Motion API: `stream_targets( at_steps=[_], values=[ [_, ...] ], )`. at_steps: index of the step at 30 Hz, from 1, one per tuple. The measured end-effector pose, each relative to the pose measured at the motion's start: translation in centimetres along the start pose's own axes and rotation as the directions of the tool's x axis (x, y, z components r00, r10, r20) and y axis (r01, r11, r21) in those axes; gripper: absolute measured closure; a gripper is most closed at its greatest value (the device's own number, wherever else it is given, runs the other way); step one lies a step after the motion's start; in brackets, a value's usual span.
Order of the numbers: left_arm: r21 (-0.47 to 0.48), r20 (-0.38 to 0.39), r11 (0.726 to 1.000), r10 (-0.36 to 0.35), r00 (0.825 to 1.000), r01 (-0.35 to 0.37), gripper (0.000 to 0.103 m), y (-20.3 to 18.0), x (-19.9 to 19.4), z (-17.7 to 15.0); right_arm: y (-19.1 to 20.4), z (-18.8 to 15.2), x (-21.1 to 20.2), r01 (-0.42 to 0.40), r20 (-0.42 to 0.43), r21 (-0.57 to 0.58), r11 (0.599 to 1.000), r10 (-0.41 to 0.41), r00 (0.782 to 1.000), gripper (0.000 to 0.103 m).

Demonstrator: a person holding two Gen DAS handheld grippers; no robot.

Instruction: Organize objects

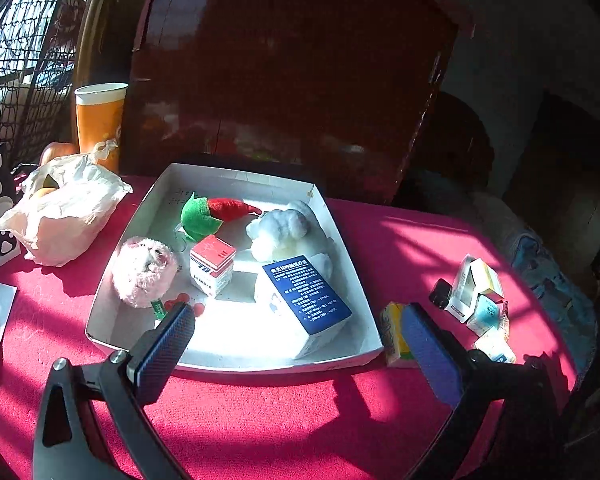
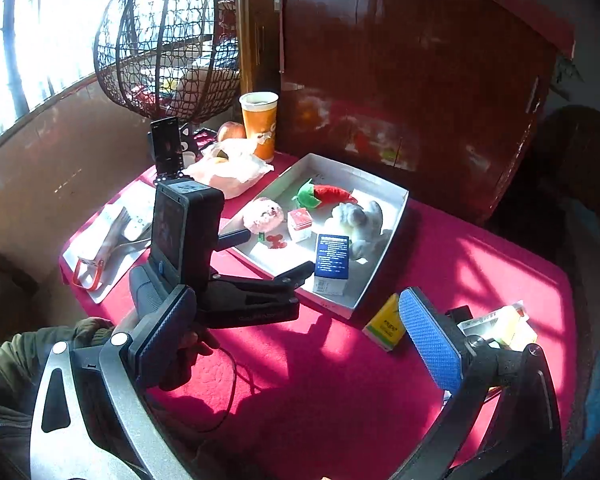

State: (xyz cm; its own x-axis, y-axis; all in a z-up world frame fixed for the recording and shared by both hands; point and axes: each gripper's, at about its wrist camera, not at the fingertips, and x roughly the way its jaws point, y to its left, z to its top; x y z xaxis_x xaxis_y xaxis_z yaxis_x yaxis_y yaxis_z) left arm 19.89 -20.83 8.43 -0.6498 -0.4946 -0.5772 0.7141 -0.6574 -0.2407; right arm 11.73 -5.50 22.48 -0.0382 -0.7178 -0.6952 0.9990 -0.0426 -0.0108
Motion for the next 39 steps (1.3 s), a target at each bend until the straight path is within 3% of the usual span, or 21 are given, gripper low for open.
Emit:
stream_targets(
  at_steps=[4, 6, 8, 10, 11, 15, 20, 26, 29, 30, 31, 32, 35, 39],
  values=[
    [0.209, -0.103, 0.975, -0.056, 0.993, 0.077, 0.000, -5.5, 3.2, -0.4, -11.5, -4.4, -0.2, 0.080, 0.100, 0.281, 0.956, -0.112, 0.989, 0.002],
    [0.322, -0.131, 0.941, -0.063, 0.989, 0.103, 0.000, -8.3, 4.6, -1.1, -16.3, -7.8, 0.2, 0.093, 0.113, 0.393, 0.915, -0.149, 0.982, 0.011],
    [0.415, -0.157, 0.902, -0.055, 0.986, 0.116, 0.000, -10.9, 6.1, -1.9, -19.0, -11.1, 1.4, 0.135, 0.080, 0.408, 0.903, -0.182, 0.980, 0.026],
    [0.441, -0.198, 0.886, -0.062, 0.978, 0.145, 0.000, -12.5, 7.9, -2.2, -19.7, -13.7, 3.0, 0.188, 0.034, 0.365, 0.912, -0.215, 0.976, 0.032],
    [0.434, -0.226, 0.887, -0.065, 0.972, 0.160, 0.000, -13.0, 9.0, -2.3, -19.9, -14.8, 4.0, 0.180, 0.012, 0.356, 0.917, -0.197, 0.980, 0.037],
    [0.402, -0.277, 0.900, -0.056, 0.959, 0.169, 0.000, -13.5, 11.7, -2.2, -20.3, -17.1, 6.3, 0.098, -0.011, 0.384, 0.918, -0.101, 0.995, 0.042],
    [0.404, -0.301, 0.899, -0.042, 0.953, 0.168, 0.000, -13.9, 12.7, -2.6, -20.0, -16.8, 8.6, 0.103, -0.060, 0.369, 0.924, -0.087, 0.994, 0.050],
    [0.439, -0.344, 0.883, -0.008, 0.939, 0.168, 0.000, -15.1, 14.1, -3.8, -20.0, -18.3, 11.3, 0.141, -0.156, 0.396, 0.908, -0.084, 0.984, 0.073],
    [0.455, -0.339, 0.878, 0.015, 0.941, 0.150, 0.001, -15.3, 14.5, -4.2, -20.3, -18.7, 10.9, 0.146, -0.136, 0.414, 0.898, -0.097, 0.986, 0.078],
    [0.456, -0.335, 0.877, 0.009, 0.942, 0.154, 0.009, -15.3, 14.4, -4.3, -20.4, -18.8, 10.8, 0.142, -0.134, 0.425, 0.894, -0.092, 0.987, 0.078],
    [0.446, -0.341, 0.881, 0.003, 0.940, 0.159, 0.025, -15.3, 14.4, -4.4, -20.5, -19.0, 10.6, 0.140, -0.131, 0.435, 0.890, -0.091, 0.987, 0.078],
    [0.442, -0.344, 0.884, 0.012, 0.939, 0.151, 0.035, -15.2, 14.4, -4.5, -20.4, -19.2, 10.4, 0.138, -0.127, 0.441, 0.887, -0.091, 0.988, 0.079],
    [0.449, -0.304, 0.885, 0.020, 0.953, 0.125, 0.054, -14.8, 13.6, -4.7, -20.4, -19.7, 9.5, 0.127, -0.106, 0.465, 0.876, -0.087, 0.991, 0.079],
    [0.399, -0.284, 0.903, -0.047, 0.958, 0.163, 0.055, -14.5, 11.7, -4.4, -20.4, -19.9, 8.0, 0.106, -0.061, 0.497, 0.861, -0.087, 0.994, 0.079]
  ],
)
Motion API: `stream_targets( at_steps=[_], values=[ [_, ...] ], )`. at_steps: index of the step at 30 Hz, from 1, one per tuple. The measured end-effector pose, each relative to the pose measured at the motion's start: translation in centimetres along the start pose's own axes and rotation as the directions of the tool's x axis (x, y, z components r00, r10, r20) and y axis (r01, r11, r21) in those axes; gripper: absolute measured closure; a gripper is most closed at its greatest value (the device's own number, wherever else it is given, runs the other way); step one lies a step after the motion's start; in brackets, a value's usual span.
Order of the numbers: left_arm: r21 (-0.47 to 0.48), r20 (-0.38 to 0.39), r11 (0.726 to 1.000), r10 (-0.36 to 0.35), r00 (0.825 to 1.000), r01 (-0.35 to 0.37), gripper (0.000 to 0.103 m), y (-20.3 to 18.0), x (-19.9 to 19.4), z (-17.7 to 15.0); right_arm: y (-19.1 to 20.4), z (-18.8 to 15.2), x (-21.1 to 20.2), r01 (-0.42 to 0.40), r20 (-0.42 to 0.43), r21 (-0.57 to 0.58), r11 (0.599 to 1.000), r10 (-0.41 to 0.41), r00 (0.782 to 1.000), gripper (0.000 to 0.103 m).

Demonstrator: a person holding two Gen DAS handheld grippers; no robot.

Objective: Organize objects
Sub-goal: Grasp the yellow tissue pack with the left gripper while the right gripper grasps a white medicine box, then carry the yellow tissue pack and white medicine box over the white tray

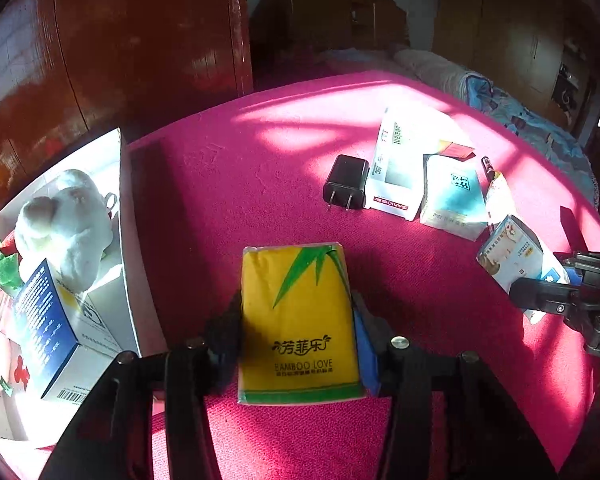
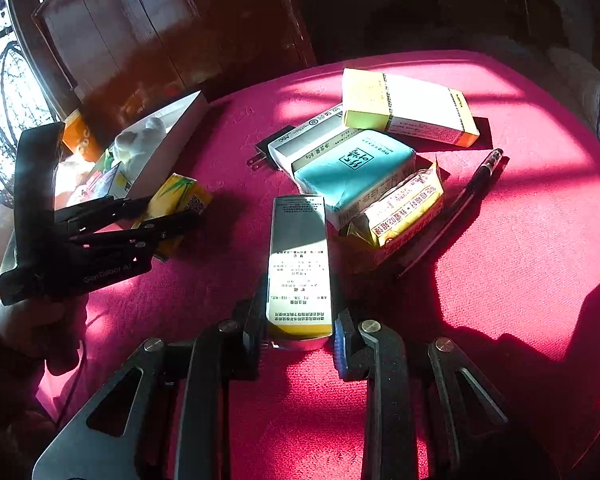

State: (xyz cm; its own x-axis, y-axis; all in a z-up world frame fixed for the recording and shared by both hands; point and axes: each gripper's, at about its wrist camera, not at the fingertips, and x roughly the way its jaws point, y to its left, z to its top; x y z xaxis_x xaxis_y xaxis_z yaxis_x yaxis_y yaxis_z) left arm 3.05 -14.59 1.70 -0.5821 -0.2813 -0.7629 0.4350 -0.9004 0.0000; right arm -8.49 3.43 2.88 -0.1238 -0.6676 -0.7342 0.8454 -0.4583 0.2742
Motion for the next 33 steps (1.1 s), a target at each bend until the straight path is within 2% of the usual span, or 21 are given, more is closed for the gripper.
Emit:
stream_targets(
  at_steps=[3, 12, 27, 33],
  values=[
    [0.025, 0.051, 1.000, 0.000, 0.999, -0.001, 0.055, -0.9, -1.6, -0.1, -0.2, 0.3, -1.2, -0.001, 0.028, 0.013, 1.000, 0.001, 1.000, 0.079],
    [0.014, 0.153, 1.000, -0.016, 0.988, 0.014, 0.055, -1.4, -5.6, 0.3, 1.2, 1.6, -3.4, -0.052, 0.089, 0.027, 0.998, 0.050, 0.995, 0.079],
    [-0.112, 0.267, 0.993, 0.051, 0.962, -0.022, 0.055, 3.0, -9.9, 0.0, 3.5, 3.8, -4.5, -0.082, 0.120, 0.010, 0.997, 0.080, 0.989, 0.079],
    [-0.164, 0.290, 0.986, 0.083, 0.953, -0.036, 0.055, 5.0, -11.3, -0.5, 4.8, 4.8, -4.8, -0.104, 0.124, 0.002, 0.995, 0.103, 0.987, 0.079]
  ],
)
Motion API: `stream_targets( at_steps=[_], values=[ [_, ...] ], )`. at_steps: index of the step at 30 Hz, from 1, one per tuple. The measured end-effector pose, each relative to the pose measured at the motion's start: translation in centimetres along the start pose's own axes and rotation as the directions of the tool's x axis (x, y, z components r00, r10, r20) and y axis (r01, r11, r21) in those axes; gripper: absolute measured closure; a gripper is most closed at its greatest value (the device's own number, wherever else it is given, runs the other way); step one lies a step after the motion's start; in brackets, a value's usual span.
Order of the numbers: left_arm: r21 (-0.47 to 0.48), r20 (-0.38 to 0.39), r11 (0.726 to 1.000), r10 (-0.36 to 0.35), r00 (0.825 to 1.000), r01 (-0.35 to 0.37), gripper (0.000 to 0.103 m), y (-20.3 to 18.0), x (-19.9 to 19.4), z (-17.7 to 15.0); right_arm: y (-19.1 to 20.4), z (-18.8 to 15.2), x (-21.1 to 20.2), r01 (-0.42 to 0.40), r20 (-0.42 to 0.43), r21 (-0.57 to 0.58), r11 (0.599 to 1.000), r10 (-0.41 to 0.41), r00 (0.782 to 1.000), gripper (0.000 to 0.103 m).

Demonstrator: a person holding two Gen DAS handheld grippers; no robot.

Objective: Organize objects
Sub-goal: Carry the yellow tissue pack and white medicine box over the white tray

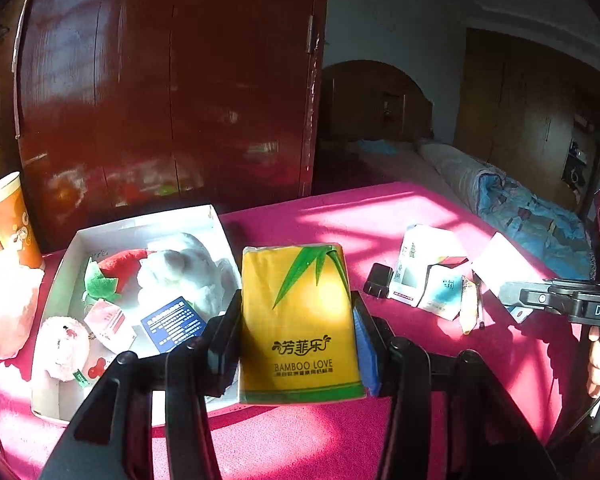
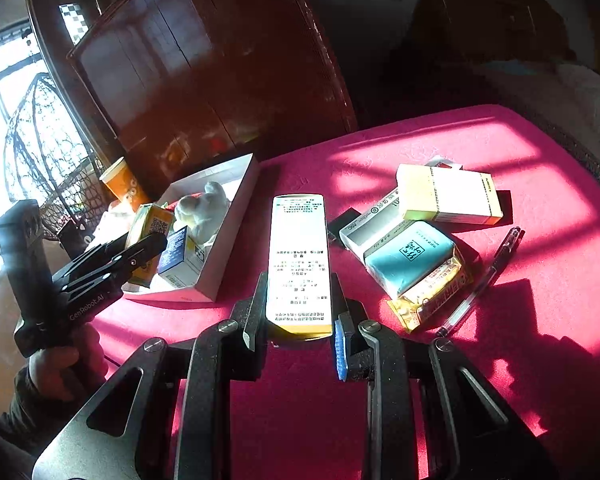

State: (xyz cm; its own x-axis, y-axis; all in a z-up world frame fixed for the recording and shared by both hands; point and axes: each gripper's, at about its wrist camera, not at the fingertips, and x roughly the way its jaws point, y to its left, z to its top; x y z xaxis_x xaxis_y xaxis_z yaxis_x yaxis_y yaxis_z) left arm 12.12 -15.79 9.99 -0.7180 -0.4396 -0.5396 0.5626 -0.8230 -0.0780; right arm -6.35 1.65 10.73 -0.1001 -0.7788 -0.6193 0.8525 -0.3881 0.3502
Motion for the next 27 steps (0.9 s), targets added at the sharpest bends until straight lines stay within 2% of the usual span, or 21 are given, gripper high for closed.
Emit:
stream_targets(
  at_steps=[17, 23, 27],
  values=[
    [-0.134, 0.066, 0.988, 0.089, 0.994, -0.079, 0.055, 7.0, -3.2, 0.0, 5.8, 3.9, 0.7, -0.053, 0.012, -0.077, 0.996, 0.054, 0.998, 0.079],
    [-0.163, 0.087, 0.979, 0.141, 0.986, -0.125, 0.055, 10.0, -4.1, 0.2, 9.3, 6.3, 1.8, -0.070, 0.007, -0.133, 0.989, 0.072, 0.997, 0.079],
    [-0.156, 0.098, 0.975, 0.177, 0.979, -0.160, 0.055, 12.4, -4.4, 1.7, 11.5, 8.6, 3.0, -0.099, -0.012, -0.134, 0.986, 0.098, 0.995, 0.079]
  ],
)
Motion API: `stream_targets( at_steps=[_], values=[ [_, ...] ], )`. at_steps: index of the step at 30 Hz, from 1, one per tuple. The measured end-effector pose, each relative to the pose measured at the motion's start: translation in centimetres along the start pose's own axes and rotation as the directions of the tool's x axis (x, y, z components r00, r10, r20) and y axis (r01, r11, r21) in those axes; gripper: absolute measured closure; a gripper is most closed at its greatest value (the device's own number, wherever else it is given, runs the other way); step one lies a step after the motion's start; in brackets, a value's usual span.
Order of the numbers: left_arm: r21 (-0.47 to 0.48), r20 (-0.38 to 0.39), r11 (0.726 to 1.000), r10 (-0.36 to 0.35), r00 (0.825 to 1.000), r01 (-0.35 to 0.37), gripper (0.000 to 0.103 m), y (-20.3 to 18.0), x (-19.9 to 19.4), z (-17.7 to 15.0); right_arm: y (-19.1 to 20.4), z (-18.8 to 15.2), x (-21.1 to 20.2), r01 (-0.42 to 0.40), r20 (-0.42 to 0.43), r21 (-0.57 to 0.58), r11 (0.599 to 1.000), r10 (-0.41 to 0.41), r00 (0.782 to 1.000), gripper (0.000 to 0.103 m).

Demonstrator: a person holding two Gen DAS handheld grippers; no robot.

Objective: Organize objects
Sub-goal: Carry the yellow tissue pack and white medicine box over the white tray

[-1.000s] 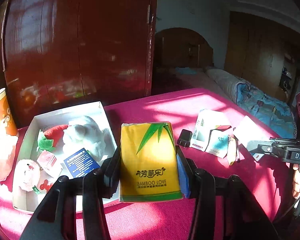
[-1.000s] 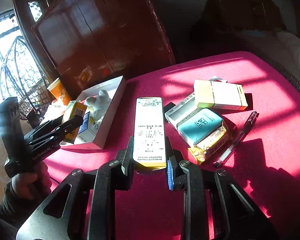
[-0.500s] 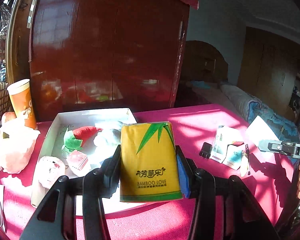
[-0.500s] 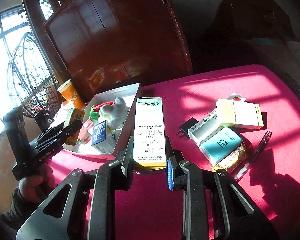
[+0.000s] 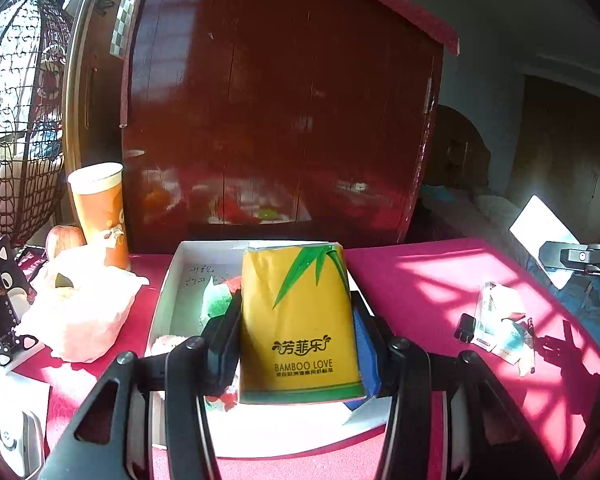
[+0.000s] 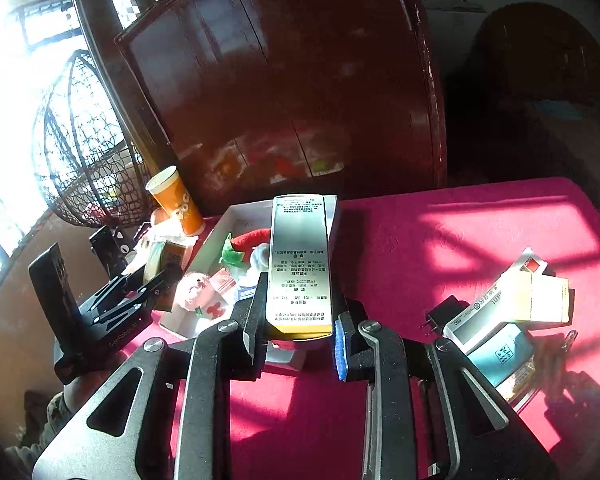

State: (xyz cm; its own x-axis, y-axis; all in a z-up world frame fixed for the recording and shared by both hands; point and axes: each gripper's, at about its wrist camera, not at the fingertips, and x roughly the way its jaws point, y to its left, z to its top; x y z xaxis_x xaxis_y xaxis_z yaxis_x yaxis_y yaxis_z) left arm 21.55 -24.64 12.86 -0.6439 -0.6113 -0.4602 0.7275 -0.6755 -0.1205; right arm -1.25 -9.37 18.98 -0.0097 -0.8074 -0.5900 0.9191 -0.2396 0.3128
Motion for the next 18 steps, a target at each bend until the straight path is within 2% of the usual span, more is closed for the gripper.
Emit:
stream_targets(
  at_steps=[5, 8, 12, 18],
  values=[
    [0.054, 0.001, 0.997, 0.053, 0.999, -0.053, 0.055, 1.9, 0.8, 3.1, 3.1, 3.3, 1.8, -0.038, 0.007, -0.024, 0.999, 0.038, 0.999, 0.079],
    [0.043, -0.042, 0.997, 0.058, 0.997, -0.057, 0.055, 3.3, 1.9, 4.3, 4.7, 4.8, 3.6, -0.068, 0.006, -0.016, 0.998, 0.068, 0.998, 0.079],
    [0.017, -0.083, 0.995, 0.099, 0.992, -0.098, 0.055, 5.1, 3.4, 4.2, 6.1, 5.5, 7.2, -0.086, -0.035, 0.013, 0.996, 0.087, 0.996, 0.079],
    [-0.049, -0.136, 0.992, 0.112, 0.984, -0.119, 0.055, 7.3, 6.2, 3.4, 6.5, 4.9, 13.5, -0.106, -0.124, 0.100, 0.989, 0.118, 0.985, 0.079]
  ],
)
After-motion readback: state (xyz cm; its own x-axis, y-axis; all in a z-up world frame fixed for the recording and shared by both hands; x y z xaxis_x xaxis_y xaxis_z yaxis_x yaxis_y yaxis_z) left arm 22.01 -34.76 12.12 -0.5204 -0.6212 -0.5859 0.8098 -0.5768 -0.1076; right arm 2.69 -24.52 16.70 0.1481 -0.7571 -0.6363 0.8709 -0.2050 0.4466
